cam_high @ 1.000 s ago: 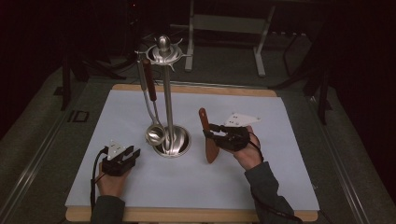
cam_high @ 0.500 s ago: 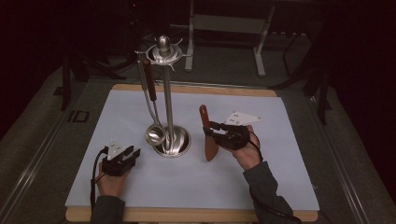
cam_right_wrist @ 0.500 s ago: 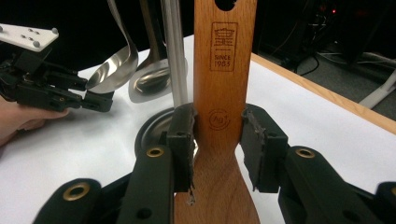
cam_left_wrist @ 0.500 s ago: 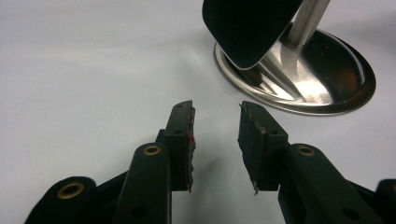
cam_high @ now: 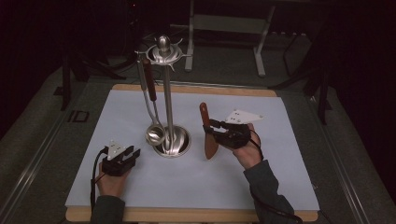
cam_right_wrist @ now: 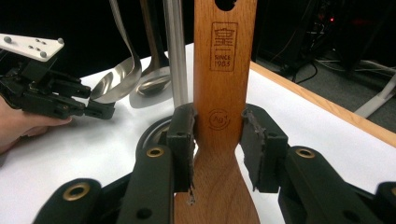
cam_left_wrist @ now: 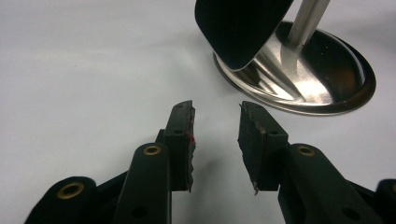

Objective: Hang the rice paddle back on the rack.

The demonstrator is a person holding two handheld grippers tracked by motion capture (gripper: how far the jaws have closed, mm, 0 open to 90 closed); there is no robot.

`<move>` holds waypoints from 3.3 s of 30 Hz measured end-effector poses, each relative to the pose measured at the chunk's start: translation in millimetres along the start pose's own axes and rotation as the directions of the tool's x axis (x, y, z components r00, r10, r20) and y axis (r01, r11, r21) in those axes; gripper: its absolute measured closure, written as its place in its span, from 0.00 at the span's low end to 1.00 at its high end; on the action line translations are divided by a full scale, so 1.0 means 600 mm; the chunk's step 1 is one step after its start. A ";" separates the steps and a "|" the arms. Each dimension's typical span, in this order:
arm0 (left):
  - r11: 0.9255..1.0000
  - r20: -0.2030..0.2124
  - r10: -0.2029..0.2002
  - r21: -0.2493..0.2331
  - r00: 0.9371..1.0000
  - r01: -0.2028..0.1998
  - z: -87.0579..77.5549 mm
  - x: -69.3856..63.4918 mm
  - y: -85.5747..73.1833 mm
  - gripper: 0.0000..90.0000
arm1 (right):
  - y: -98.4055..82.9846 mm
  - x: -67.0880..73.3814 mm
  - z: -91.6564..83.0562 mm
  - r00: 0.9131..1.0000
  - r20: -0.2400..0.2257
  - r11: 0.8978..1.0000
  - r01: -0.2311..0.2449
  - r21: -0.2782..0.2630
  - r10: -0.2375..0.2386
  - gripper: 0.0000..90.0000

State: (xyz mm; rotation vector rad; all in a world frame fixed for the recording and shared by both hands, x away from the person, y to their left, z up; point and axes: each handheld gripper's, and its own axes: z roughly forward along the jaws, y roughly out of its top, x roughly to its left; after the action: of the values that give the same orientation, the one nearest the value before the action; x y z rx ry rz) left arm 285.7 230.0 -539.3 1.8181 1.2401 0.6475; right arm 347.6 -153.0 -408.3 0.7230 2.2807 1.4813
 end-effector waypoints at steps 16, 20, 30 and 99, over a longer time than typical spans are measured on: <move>1.000 0.000 0.002 0.001 1.000 -0.002 0.000 0.000 0.000 0.73 | 0.015 -0.003 -0.010 1.000 0.008 1.000 0.004 -0.020 -0.004 0.74; 1.000 0.000 0.002 0.001 1.000 -0.002 0.000 0.000 0.000 0.73 | 0.017 -0.004 -0.010 1.000 0.009 1.000 0.003 -0.021 -0.002 0.74; 1.000 -0.001 0.002 0.001 1.000 -0.002 0.000 0.000 0.000 0.73 | 0.027 -0.004 -0.015 1.000 0.008 0.999 0.010 -0.039 -0.009 0.74; 1.000 -0.001 -0.003 -0.002 1.000 0.003 0.000 0.000 0.000 0.73 | 0.092 0.023 -0.020 0.997 -0.010 0.993 0.077 -0.090 -0.079 0.74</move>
State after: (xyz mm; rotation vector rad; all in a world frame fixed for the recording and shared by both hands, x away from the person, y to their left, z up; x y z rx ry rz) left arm 285.9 230.0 -539.5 1.8143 1.2427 0.6476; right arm 343.3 -135.6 -352.9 0.5934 2.2096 1.5456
